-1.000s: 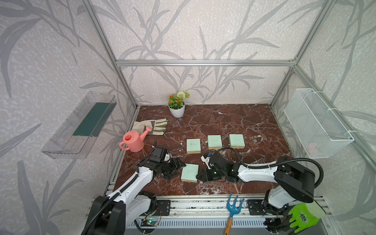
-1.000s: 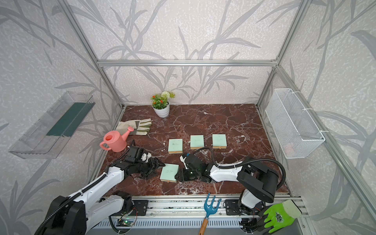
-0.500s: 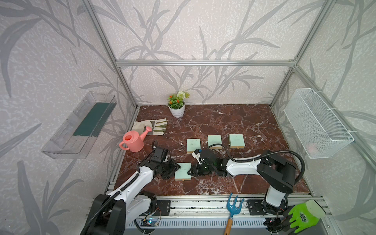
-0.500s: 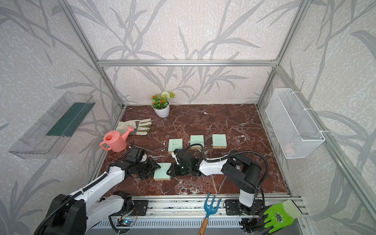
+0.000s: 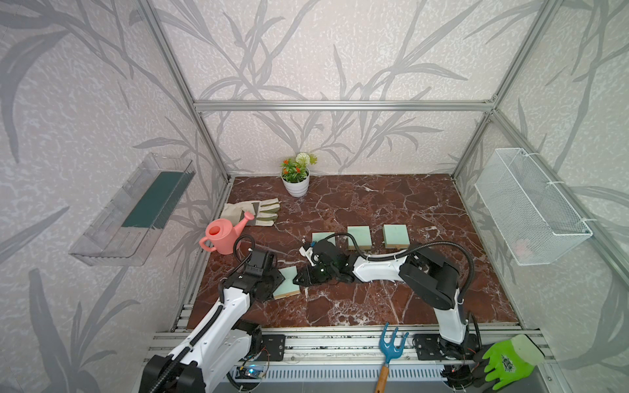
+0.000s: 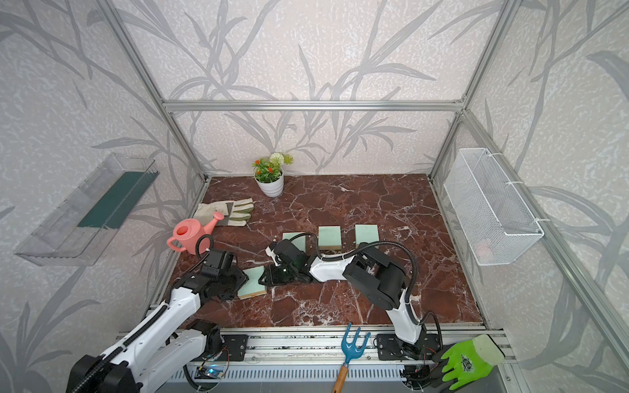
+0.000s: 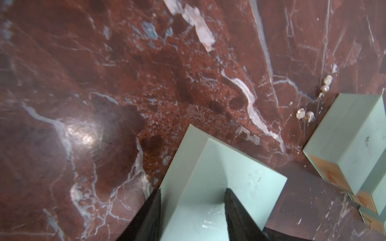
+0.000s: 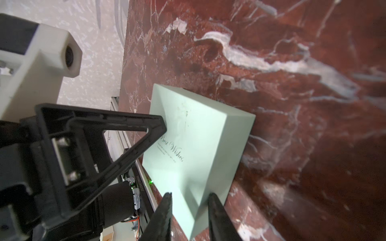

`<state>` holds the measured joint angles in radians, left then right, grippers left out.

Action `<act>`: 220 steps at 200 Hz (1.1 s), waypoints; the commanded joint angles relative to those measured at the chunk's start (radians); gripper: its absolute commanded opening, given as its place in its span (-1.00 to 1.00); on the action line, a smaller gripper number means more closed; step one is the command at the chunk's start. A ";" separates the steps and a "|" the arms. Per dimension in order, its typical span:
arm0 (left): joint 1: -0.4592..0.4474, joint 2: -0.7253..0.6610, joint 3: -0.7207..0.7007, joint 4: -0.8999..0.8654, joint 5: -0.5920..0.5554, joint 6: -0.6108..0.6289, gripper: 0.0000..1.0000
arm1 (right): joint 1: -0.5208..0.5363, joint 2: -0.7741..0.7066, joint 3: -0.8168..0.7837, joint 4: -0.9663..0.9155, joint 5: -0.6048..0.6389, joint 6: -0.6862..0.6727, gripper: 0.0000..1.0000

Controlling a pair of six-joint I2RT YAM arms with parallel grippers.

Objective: Take out the earrings from the drawer-style jewelry box
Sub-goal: Move the jewelry box to the center of the board.

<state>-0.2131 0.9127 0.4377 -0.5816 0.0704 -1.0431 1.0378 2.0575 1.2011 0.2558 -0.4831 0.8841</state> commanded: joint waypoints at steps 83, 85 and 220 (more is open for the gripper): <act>0.145 0.306 0.188 0.141 -0.068 0.084 -0.02 | -0.053 0.175 0.323 -0.175 -0.045 -0.109 -0.36; 0.149 0.313 0.191 0.145 -0.064 0.085 -0.02 | -0.054 0.178 0.329 -0.178 -0.045 -0.111 -0.36; 0.164 0.667 0.460 0.253 0.072 0.118 -0.02 | -0.144 0.300 0.580 -0.370 -0.062 -0.180 -0.29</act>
<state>-0.0433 1.5249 0.8448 -0.3618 0.0792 -0.9165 0.8936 2.3131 1.7046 -0.0772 -0.5011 0.7300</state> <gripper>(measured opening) 0.493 0.352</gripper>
